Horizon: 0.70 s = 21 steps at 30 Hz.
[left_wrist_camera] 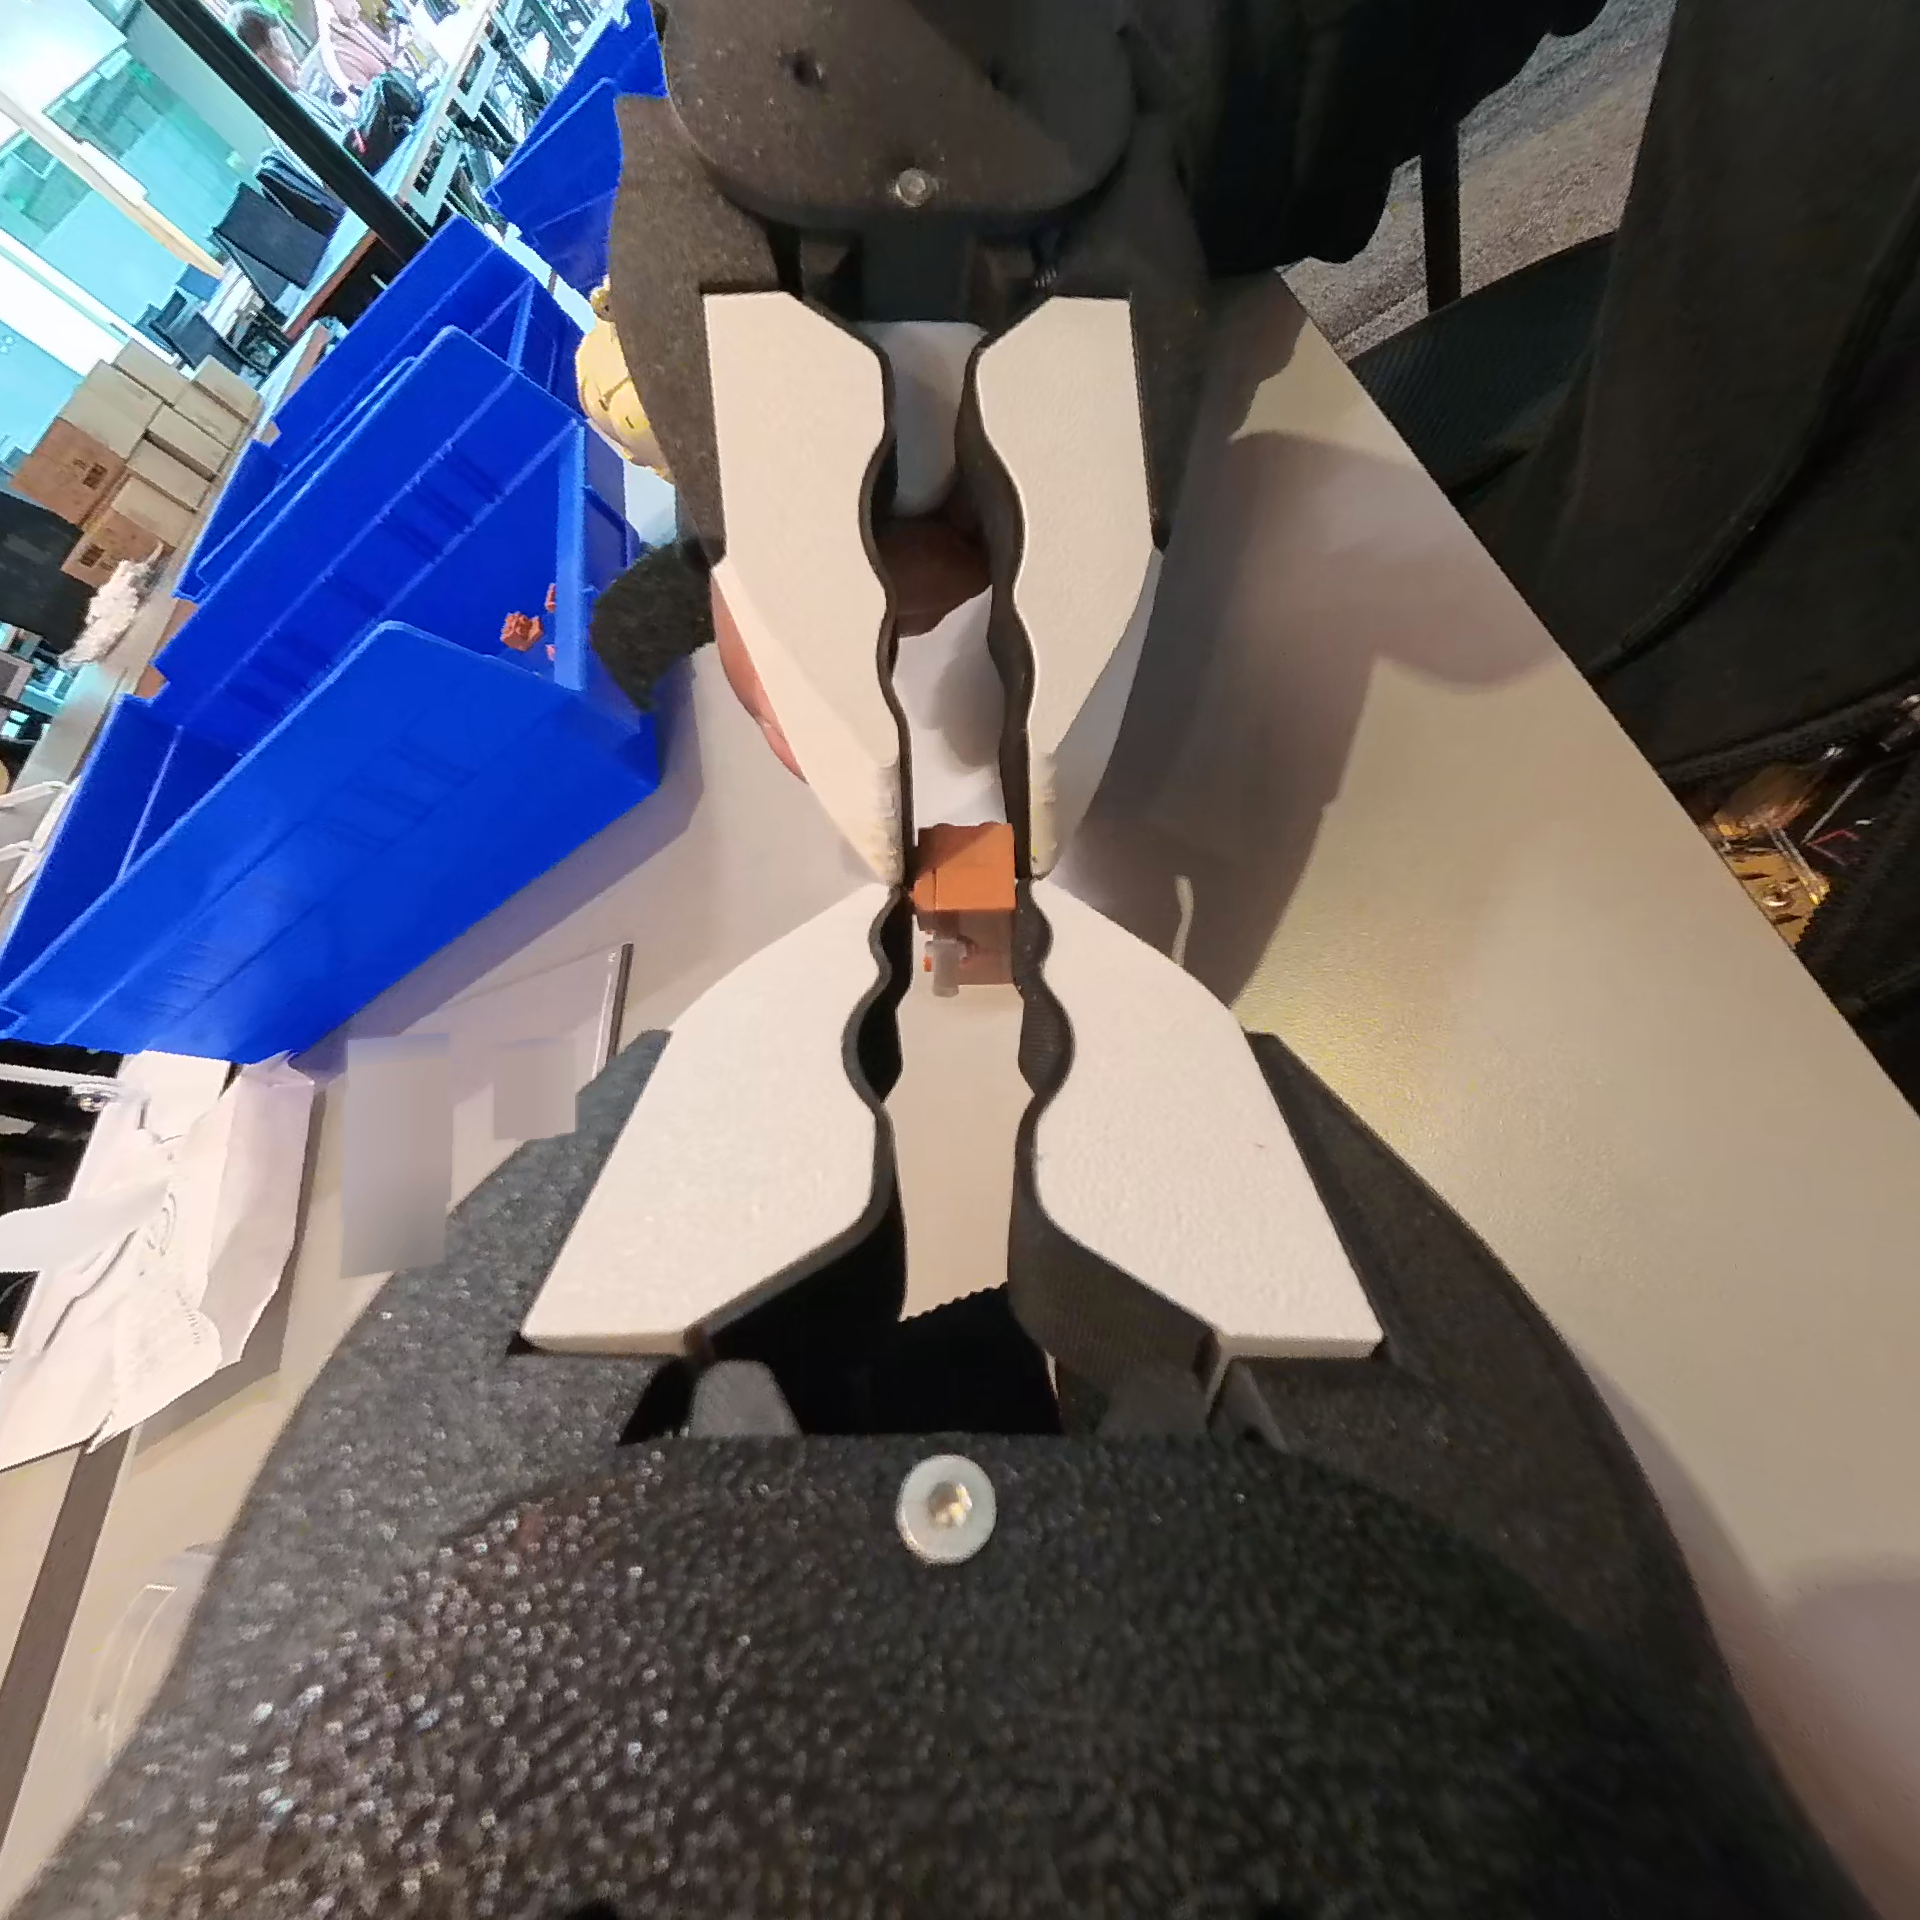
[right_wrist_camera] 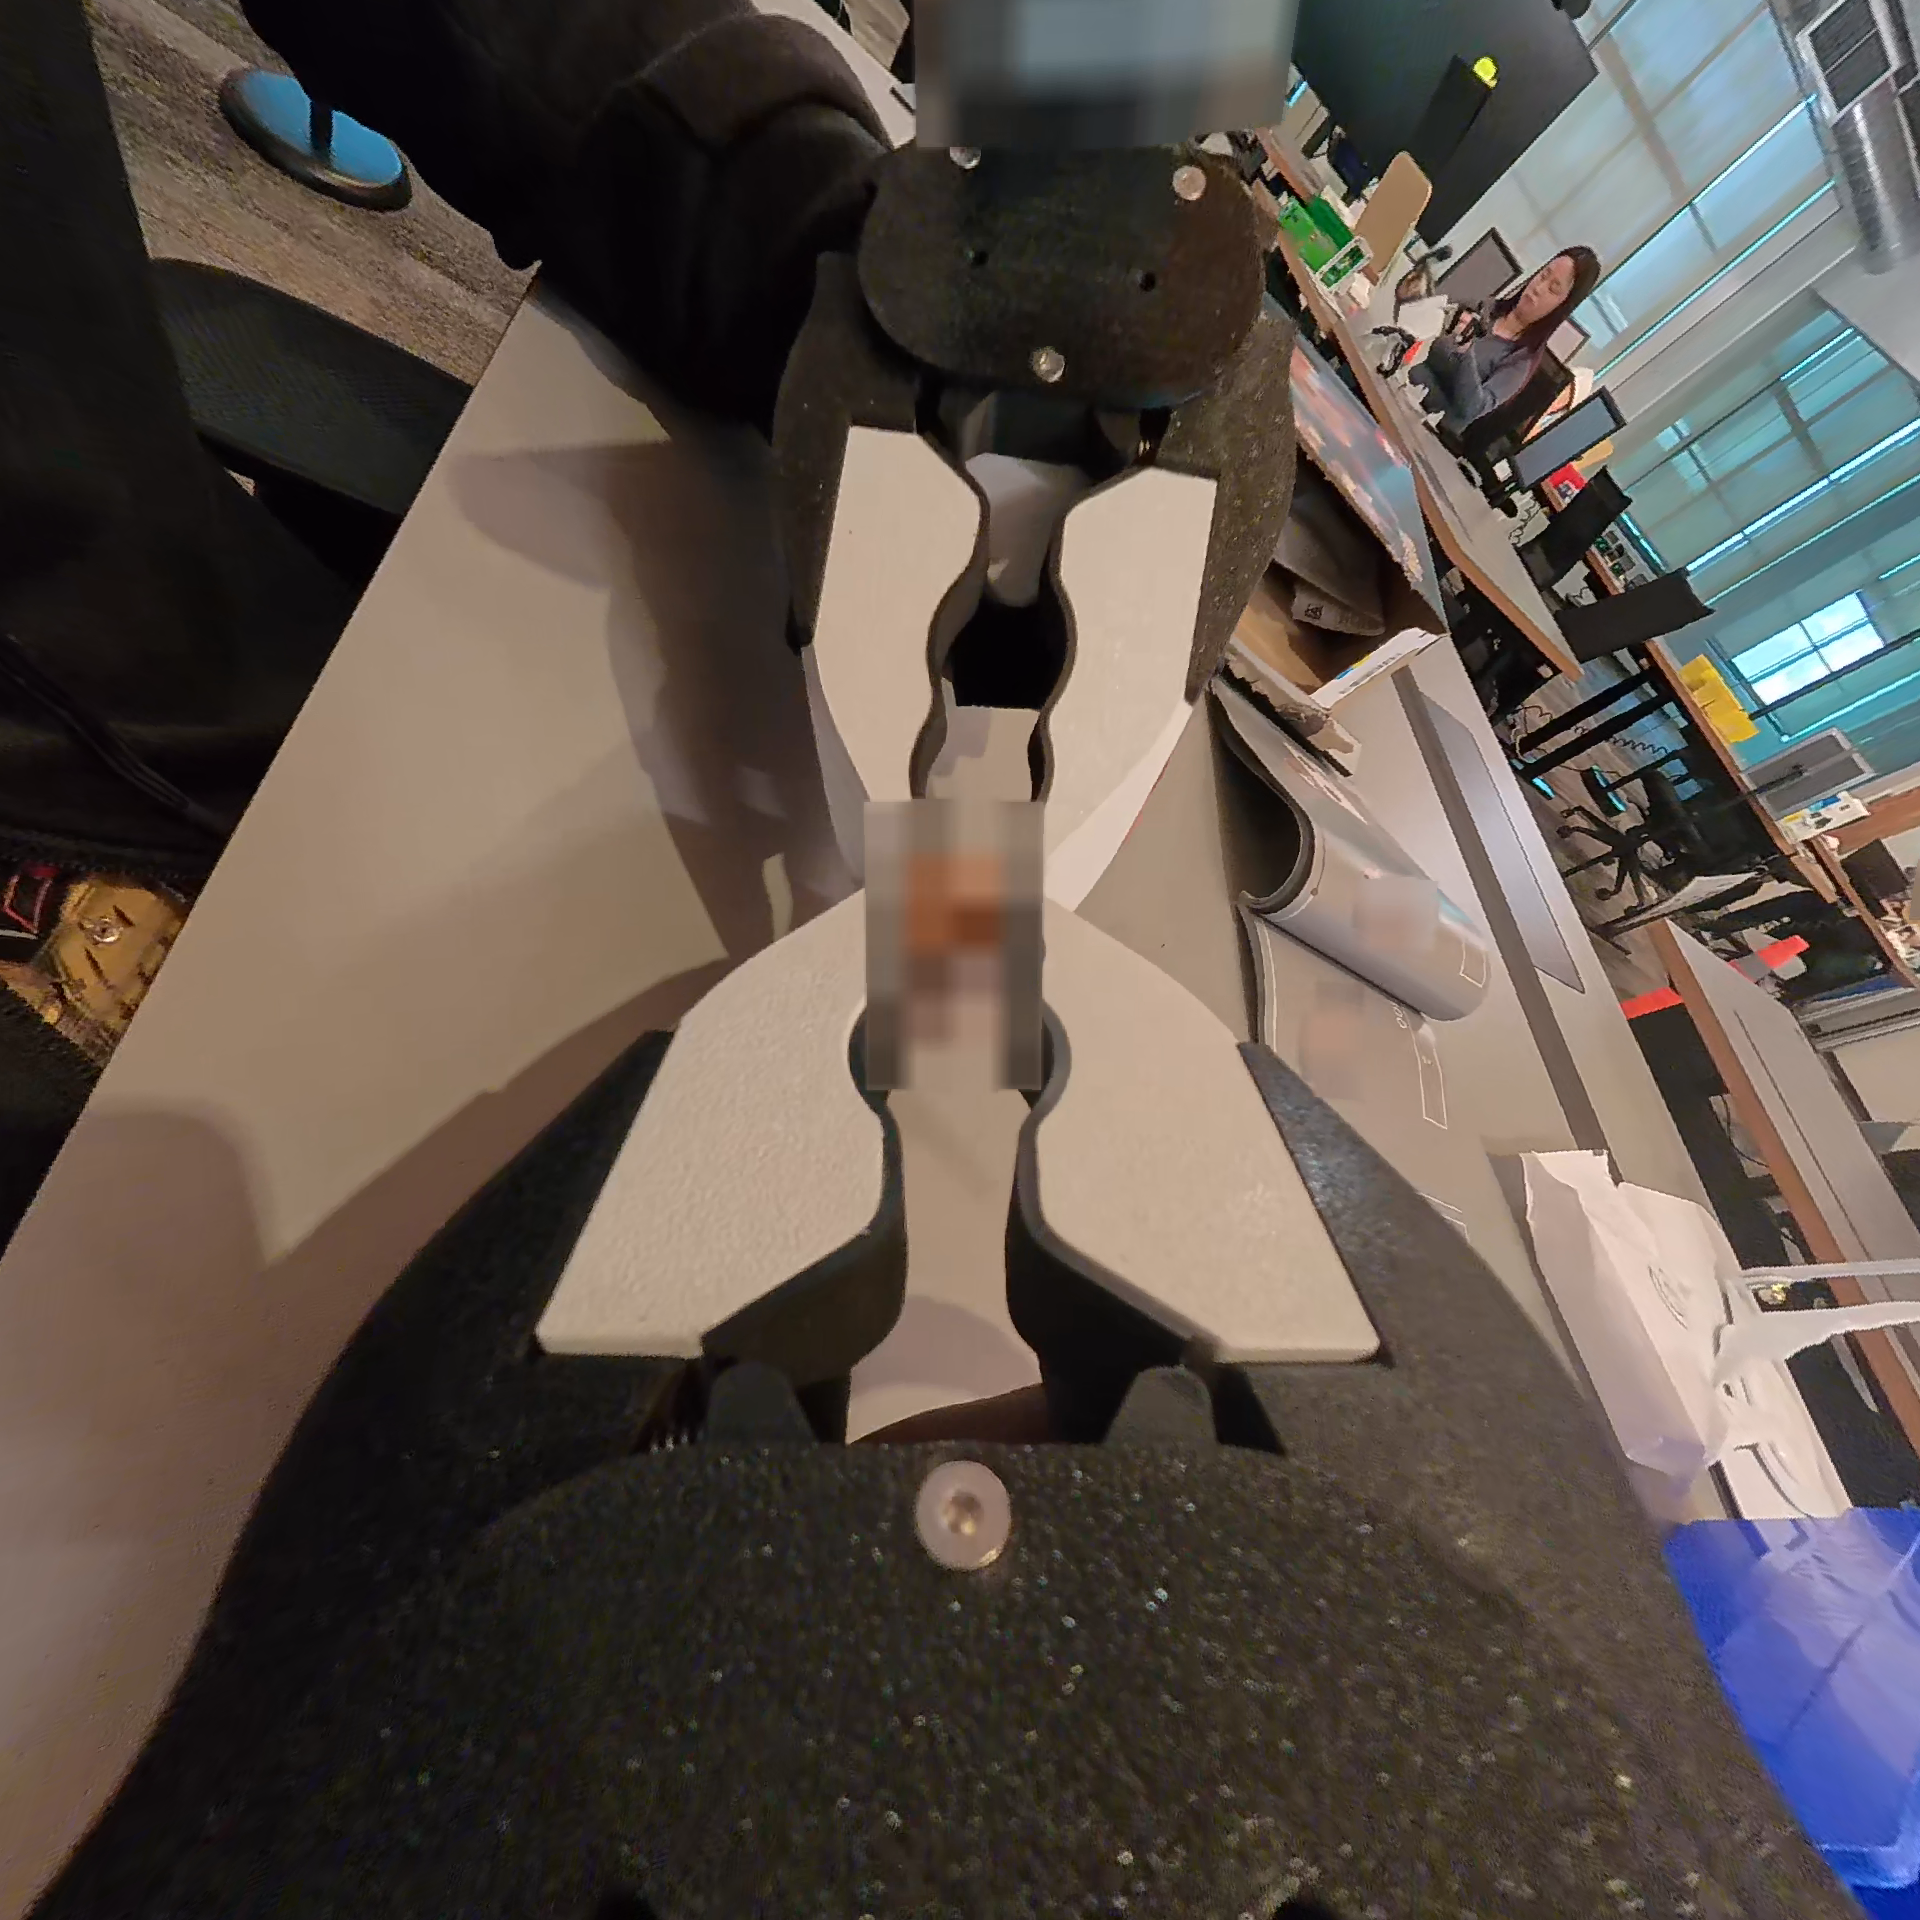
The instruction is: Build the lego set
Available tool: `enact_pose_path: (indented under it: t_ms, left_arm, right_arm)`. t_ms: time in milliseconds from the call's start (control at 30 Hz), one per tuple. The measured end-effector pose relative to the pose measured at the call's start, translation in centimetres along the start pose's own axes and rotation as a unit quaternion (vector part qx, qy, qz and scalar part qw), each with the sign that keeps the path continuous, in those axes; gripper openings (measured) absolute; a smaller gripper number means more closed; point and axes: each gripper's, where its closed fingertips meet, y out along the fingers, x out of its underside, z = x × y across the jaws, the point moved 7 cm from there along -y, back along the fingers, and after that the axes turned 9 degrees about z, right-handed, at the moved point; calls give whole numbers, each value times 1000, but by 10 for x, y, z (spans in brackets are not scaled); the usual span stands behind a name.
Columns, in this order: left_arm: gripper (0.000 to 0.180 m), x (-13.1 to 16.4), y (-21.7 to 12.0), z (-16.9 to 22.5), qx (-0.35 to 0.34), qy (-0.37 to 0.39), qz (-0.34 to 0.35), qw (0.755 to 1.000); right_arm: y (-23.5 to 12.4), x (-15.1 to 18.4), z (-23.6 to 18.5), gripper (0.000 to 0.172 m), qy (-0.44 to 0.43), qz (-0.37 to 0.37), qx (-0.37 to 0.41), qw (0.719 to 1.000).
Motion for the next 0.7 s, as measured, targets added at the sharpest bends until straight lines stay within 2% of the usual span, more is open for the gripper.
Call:
enact_pose_path:
  t_ms: [400,567,633,700]
  left_arm:
    - [18,-5,-2,0,-1,10,10,1000]
    - [18,-4,-1,-5,-58,54,-1,997]
    - [18,-3,-1,-4,-68,77,-9,995]
    - [18,-3,-2,-2,-74,85,-5,994]
  right_arm:
    - [-2,-6,-1,16,-17,14,9,1000]
    - [-4,-5,5,18,-23,22,53,998]
    - [-8,-8,6,27,-33,33,66,997]
    - [-11,-6,6,27,-53,22,79,995]
